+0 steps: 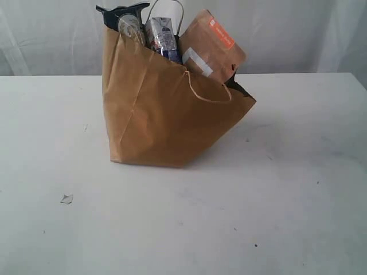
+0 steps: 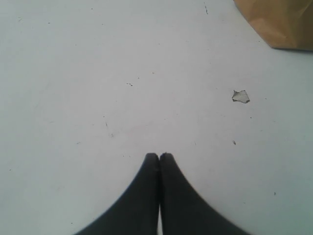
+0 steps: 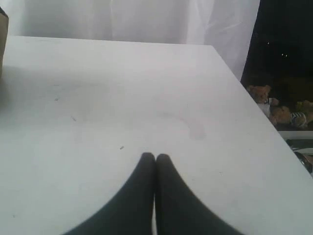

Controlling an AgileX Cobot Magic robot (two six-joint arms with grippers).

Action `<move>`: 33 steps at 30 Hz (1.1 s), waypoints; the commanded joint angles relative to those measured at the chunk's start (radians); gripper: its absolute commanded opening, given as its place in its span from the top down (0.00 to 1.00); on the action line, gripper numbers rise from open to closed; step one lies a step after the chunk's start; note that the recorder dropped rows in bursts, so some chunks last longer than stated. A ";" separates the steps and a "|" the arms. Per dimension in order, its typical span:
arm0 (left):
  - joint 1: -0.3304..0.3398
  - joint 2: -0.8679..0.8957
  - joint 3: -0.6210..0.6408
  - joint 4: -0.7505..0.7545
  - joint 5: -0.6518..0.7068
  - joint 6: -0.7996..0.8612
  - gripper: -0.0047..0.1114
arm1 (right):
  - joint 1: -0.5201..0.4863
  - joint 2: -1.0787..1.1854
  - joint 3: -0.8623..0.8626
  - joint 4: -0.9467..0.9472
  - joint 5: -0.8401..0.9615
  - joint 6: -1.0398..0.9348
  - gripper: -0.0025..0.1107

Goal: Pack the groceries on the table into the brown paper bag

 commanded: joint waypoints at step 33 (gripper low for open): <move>-0.002 -0.004 0.009 0.009 0.012 -0.022 0.96 | -0.004 -0.006 0.005 0.009 0.006 -0.012 0.98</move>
